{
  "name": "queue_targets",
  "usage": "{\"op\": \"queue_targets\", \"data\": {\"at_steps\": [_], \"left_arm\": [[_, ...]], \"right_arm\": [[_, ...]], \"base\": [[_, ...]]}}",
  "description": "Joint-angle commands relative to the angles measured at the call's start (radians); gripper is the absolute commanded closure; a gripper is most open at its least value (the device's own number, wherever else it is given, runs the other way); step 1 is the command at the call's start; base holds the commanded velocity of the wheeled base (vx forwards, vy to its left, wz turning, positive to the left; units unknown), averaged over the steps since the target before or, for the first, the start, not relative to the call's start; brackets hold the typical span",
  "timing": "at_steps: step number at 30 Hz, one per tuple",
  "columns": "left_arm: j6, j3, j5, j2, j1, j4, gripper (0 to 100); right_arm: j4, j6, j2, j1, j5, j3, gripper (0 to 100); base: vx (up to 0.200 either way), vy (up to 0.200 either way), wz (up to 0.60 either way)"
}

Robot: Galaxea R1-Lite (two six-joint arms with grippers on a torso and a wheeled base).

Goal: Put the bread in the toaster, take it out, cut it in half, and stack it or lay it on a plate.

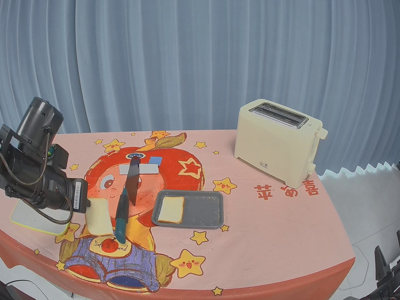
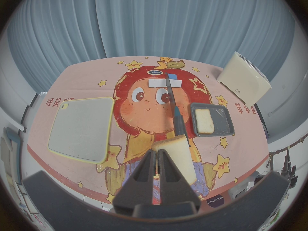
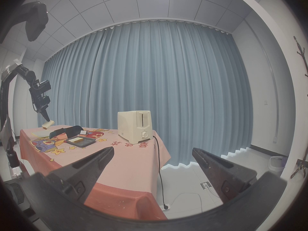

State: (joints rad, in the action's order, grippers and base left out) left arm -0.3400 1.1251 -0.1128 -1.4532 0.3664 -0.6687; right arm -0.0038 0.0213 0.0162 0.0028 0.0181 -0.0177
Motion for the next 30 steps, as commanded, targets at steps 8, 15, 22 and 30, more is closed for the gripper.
{"op": "queue_targets", "data": {"at_steps": [8,15,22,30], "left_arm": [[0.001,-0.033,-0.001,-0.003,0.043,0.063,100],[-0.001,-0.045,-0.001,0.001,0.082,0.120,100],[0.009,0.028,0.001,-0.003,0.086,0.123,100],[0.044,0.130,0.001,-0.055,0.106,0.121,100]], "right_arm": [[-0.001,0.000,-0.016,0.000,0.000,0.018,0],[-0.001,0.000,-0.016,0.000,0.000,0.018,0],[-0.001,0.000,-0.016,0.000,0.000,0.018,0],[-0.001,0.000,-0.016,0.000,0.000,0.018,0]], "base": [[0.000,0.000,0.00],[0.000,0.000,0.00],[0.000,0.000,0.00],[0.000,0.000,0.00]]}}
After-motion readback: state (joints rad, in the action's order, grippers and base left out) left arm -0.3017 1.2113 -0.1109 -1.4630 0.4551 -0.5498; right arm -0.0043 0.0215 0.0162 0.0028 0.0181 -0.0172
